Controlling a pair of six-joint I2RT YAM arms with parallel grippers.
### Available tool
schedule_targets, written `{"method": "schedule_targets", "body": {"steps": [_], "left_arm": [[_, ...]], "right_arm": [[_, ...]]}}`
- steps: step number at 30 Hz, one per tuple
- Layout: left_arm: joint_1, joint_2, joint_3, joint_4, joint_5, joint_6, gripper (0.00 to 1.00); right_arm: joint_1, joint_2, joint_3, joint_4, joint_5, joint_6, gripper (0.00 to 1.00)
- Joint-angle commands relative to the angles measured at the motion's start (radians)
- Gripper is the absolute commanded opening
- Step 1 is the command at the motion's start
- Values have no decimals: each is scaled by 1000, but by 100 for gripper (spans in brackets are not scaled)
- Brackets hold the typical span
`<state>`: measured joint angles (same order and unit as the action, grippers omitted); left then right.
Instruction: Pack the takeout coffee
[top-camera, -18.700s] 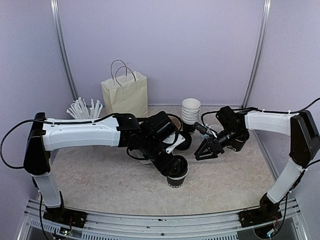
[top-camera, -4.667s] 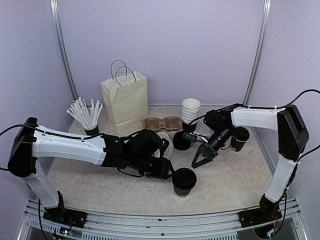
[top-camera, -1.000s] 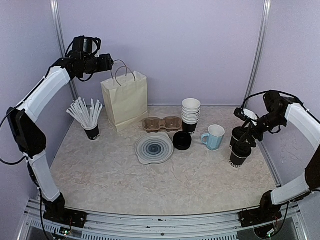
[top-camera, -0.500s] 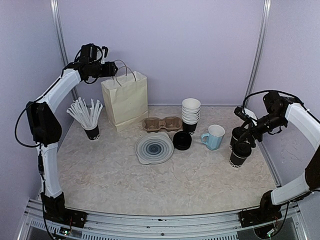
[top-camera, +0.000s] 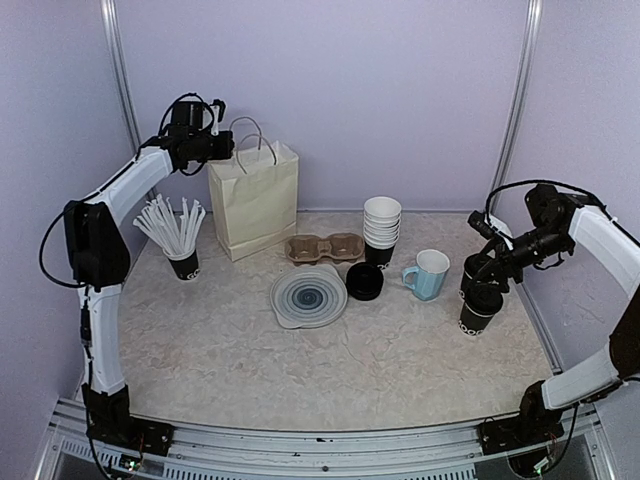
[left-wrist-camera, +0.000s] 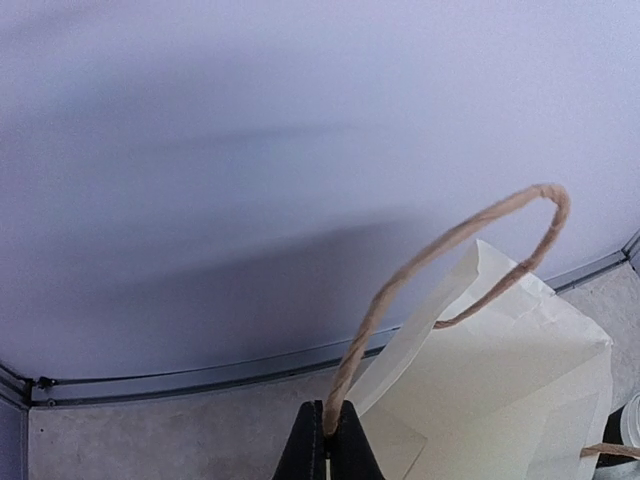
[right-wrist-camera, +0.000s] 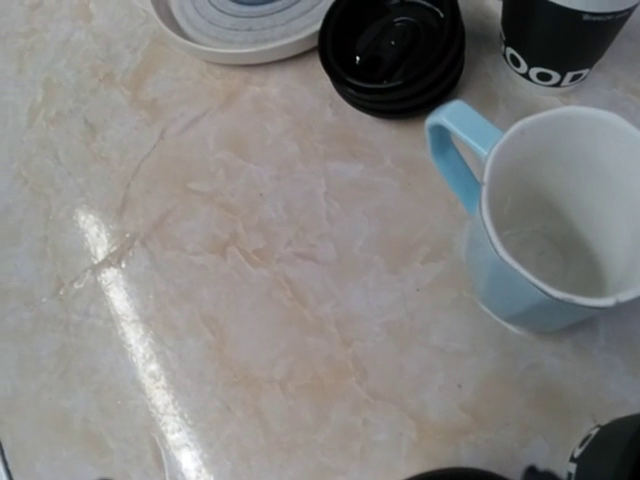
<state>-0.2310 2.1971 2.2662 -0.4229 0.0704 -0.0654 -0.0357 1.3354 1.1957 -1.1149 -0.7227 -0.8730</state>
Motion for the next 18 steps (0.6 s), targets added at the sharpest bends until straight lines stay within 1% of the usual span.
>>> {"method": "schedule_targets", "body": {"steps": [1, 6, 10, 12, 18], "left_arm": [[-61, -138, -68, 106, 34, 43, 0], [-135, -262, -77, 67, 13, 62, 0], [-206, -378, -129, 53, -6, 62, 0], [-244, -433, -146, 39, -7, 85, 0], [-385, -549, -152, -80, 26, 88, 0]], "right_arm": [[-6, 11, -6, -22, -39, 14, 86], [-4, 23, 26, -37, -62, 15, 86], [1, 29, 56, -50, -88, 16, 86], [9, 30, 69, -52, -96, 17, 86], [47, 35, 98, -42, -104, 32, 85]]}}
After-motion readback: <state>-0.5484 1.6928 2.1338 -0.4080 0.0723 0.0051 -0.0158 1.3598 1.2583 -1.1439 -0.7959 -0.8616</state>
